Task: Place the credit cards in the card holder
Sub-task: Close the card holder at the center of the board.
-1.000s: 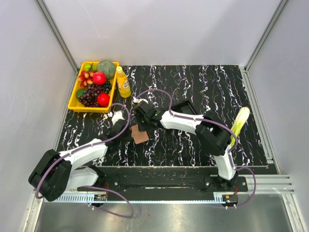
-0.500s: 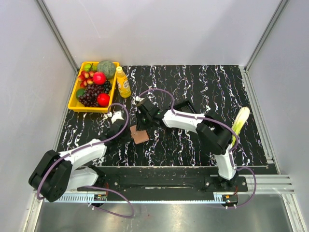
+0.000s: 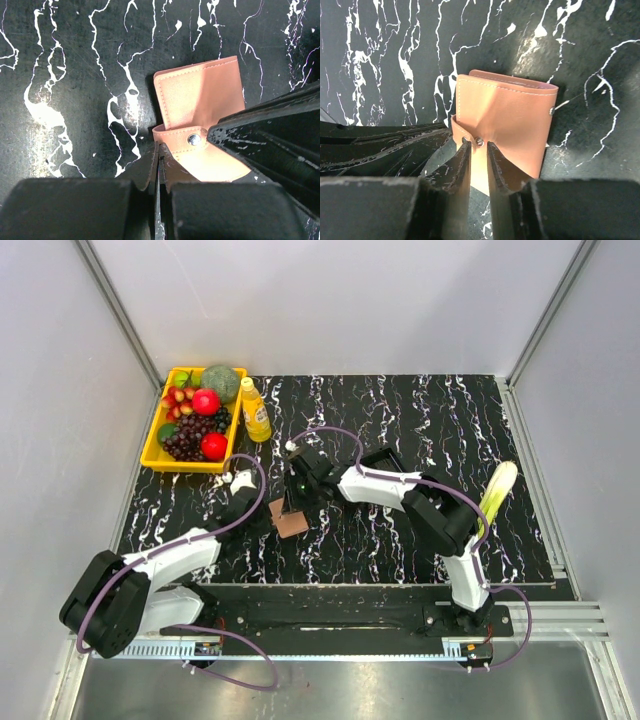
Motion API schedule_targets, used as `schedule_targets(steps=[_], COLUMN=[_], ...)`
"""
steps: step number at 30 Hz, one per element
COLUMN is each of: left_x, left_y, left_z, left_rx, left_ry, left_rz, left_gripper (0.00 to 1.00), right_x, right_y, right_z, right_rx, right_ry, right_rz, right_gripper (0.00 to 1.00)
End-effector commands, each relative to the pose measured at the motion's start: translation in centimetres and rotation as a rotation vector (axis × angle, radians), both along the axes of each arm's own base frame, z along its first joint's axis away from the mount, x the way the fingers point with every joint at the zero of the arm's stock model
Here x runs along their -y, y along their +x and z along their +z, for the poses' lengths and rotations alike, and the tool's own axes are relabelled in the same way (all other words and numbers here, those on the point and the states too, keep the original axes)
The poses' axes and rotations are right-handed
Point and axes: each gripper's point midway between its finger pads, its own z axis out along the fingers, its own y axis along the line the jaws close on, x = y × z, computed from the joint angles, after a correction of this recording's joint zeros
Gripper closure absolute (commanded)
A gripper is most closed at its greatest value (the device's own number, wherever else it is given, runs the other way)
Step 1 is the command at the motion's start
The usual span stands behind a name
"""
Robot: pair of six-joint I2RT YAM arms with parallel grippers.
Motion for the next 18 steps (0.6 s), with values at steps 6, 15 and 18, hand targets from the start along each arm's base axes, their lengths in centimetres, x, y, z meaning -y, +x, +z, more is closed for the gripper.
schedule_targets(steps=[6, 15, 18], left_x=[0.3, 0.4, 0.4], left_y=[0.5, 0.4, 0.4], left_z=[0.5, 0.4, 0.4], left_rx=[0.031, 0.025, 0.026], left_ry=[-0.023, -0.028, -0.028], left_rz=[-0.013, -0.017, -0.018], left_gripper=[1.0, 1.0, 1.0], right_x=[-0.4, -1.4, -1.0], right_y=[0.9, -0.3, -0.1], right_z=[0.5, -0.1, -0.1], right_rx=[0.004, -0.059, -0.051], right_ry=[0.045, 0.089, 0.075], right_rz=[-0.003, 0.038, 0.023], right_gripper=[0.75, 0.78, 0.78])
